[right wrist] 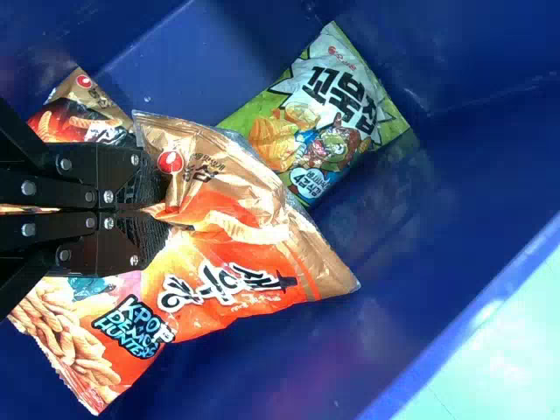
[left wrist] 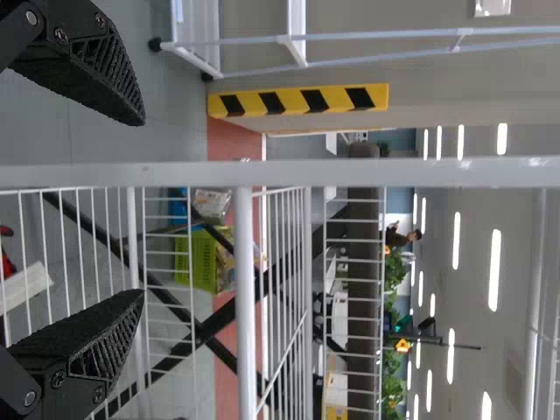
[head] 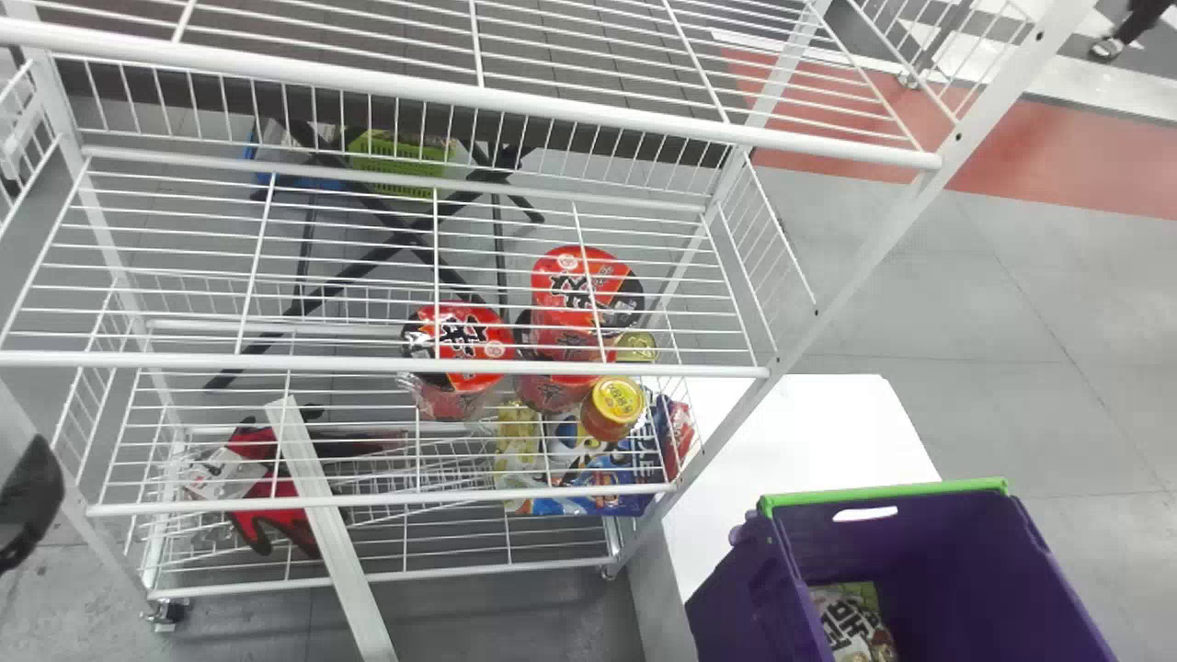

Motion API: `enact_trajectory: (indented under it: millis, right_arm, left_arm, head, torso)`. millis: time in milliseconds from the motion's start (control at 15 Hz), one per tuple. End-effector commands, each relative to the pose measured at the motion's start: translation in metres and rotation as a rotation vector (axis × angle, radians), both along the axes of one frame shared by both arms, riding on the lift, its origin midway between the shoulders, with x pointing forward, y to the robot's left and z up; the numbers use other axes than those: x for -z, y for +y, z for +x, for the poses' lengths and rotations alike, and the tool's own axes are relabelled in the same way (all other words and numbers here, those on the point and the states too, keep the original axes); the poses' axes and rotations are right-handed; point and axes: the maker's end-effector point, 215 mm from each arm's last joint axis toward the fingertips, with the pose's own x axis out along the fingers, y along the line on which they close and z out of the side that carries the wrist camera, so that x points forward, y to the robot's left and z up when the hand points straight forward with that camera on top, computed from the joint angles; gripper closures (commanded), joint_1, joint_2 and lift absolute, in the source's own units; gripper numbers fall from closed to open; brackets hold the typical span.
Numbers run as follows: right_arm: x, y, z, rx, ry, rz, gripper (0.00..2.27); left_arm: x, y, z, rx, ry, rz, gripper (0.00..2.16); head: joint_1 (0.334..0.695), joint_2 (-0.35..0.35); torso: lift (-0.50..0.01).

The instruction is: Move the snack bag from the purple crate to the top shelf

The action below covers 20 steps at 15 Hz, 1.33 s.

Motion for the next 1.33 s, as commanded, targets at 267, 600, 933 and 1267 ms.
enact_trajectory:
  millis: [267,600,933,1267]
  right_arm:
    - [0.0041,0.0054,0.0032,-0.008,0.012,0.011,2.24]
    - [0.0019,0.0014,0.0012,-0.002,0.007,0.004,2.24]
    - [0.0041,0.0030,0.0038,-0.012,0.005,0.005,2.24]
    - [0.0051,0.0024,0.0029,-0.011,0.003,0.006,2.24]
  left_arm:
    - [-0.0101,0.0197,-0.0090,-0.034,-0.021,-0.008,0.13]
    - [-0.0098,0.0180,-0.0090,-0.031,-0.021,-0.010,0.13]
    - [-0.0097,0.0181,-0.0090,-0.034,-0.021,-0.011,0.13]
    - [-0.0110,0.0182,-0.0076,-0.034,-0.024,-0.012,0.13]
  head:
    - [0.695,-0.350]
    - [0.695,-0.350]
    - [0.695,-0.350]
    - [0.695,-0.350]
  torso:
    - [-0.311]
    - [-0.291]
    - [-0.272]
    - [-0.252]
